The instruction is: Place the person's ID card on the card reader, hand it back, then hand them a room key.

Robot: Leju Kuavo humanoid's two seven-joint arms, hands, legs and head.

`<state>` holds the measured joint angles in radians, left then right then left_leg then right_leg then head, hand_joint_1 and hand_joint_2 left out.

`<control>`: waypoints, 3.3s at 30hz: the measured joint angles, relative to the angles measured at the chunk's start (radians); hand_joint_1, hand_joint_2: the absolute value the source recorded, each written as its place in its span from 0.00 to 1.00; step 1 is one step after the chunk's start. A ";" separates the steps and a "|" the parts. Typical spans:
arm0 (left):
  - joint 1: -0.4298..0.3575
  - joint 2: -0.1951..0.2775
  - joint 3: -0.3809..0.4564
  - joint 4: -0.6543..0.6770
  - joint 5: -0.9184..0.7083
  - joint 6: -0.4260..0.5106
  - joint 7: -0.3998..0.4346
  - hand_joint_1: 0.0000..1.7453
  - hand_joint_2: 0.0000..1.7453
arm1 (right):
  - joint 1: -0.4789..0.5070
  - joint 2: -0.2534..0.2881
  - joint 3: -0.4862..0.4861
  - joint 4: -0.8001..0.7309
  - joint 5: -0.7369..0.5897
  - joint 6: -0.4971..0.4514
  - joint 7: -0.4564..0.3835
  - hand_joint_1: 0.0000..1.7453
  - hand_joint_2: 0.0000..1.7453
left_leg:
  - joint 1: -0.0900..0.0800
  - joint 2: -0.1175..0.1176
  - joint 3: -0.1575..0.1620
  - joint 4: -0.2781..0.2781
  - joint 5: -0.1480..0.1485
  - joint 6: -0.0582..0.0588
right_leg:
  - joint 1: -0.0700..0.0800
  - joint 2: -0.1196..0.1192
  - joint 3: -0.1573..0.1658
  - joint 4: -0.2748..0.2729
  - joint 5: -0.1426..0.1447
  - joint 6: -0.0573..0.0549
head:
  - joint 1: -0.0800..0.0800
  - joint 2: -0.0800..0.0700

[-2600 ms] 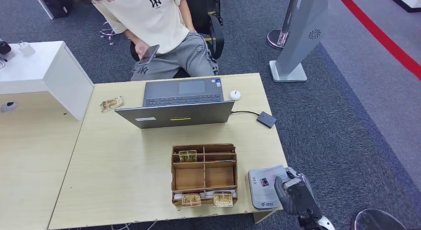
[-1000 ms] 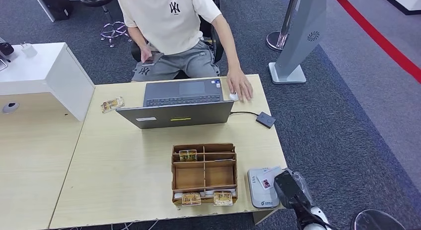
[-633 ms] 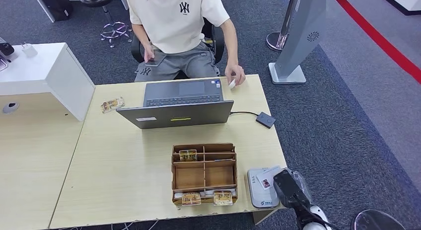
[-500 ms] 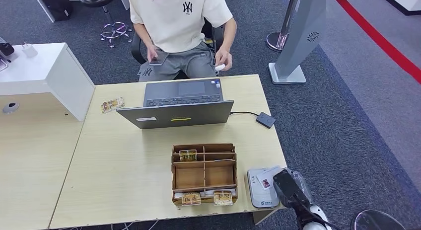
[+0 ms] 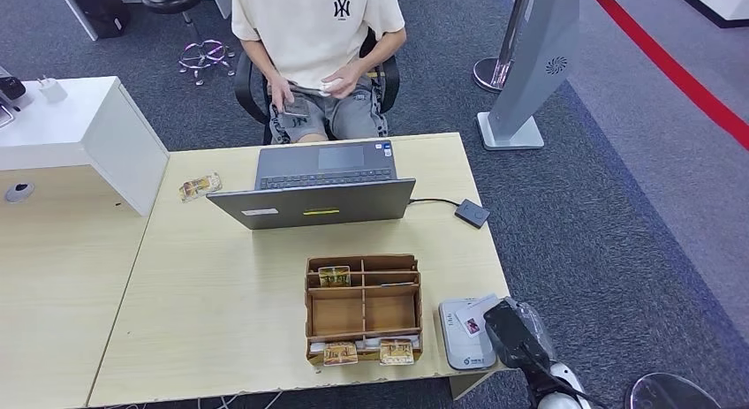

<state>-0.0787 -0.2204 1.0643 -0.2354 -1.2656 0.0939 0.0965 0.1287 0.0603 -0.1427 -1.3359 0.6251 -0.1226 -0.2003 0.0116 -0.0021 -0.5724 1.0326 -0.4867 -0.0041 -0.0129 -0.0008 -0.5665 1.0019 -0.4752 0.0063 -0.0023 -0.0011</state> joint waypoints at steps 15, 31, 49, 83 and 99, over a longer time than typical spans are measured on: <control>0.000 -0.014 0.008 0.000 -0.017 0.001 0.003 0.00 0.00 | 0.072 0.114 -0.054 -0.249 -0.119 -0.311 -0.220 1.00 1.00 | 0.000 -0.001 -0.003 0.000 0.000 0.000 | 0.000 0.000 -0.002 0.000 0.000 0.000 | 0.000 0.000; -0.002 -0.029 0.004 0.000 -0.079 -0.008 0.008 0.00 0.00 | 0.135 0.217 0.046 -0.596 0.120 -0.567 -0.389 1.00 1.00 | 0.000 0.000 -0.004 -0.001 -0.001 0.000 | 0.000 0.000 -0.003 0.000 -0.001 0.000 | 0.000 0.000; -0.015 -0.032 -0.080 0.000 -0.189 -0.057 0.031 0.00 0.00 | -0.261 0.203 0.326 -0.392 0.760 -0.568 -0.204 1.00 1.00 | 0.000 0.000 -0.003 -0.001 0.001 0.000 | 0.000 0.000 -0.003 0.001 -0.001 -0.001 | 0.000 0.000; -0.042 -0.031 -0.170 0.000 -0.251 -0.103 0.065 0.00 0.00 | -0.735 -0.042 0.676 0.040 0.928 -0.569 0.394 1.00 1.00 | 0.000 -0.001 -0.004 0.000 0.001 0.000 | 0.000 0.000 -0.004 0.001 0.000 -0.001 | 0.000 0.000; -0.040 -0.031 -0.171 0.000 -0.254 -0.100 0.066 0.00 0.00 | -0.736 -0.085 0.726 0.049 0.928 -0.570 0.449 0.00 1.00 | 0.000 -0.001 -0.004 0.000 0.001 0.000 | 0.000 0.000 -0.004 0.001 0.000 -0.001 | 0.000 0.000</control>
<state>-0.1188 -0.2518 0.8938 -0.2352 -1.5192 -0.0061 0.1623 -0.6072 -0.0244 0.5835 -1.2873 1.5534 -0.6924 0.2490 0.0118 -0.0031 -0.5764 1.0325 -0.4859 -0.0044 -0.0128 -0.0008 -0.5704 1.0033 -0.4754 0.0052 -0.0021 -0.0011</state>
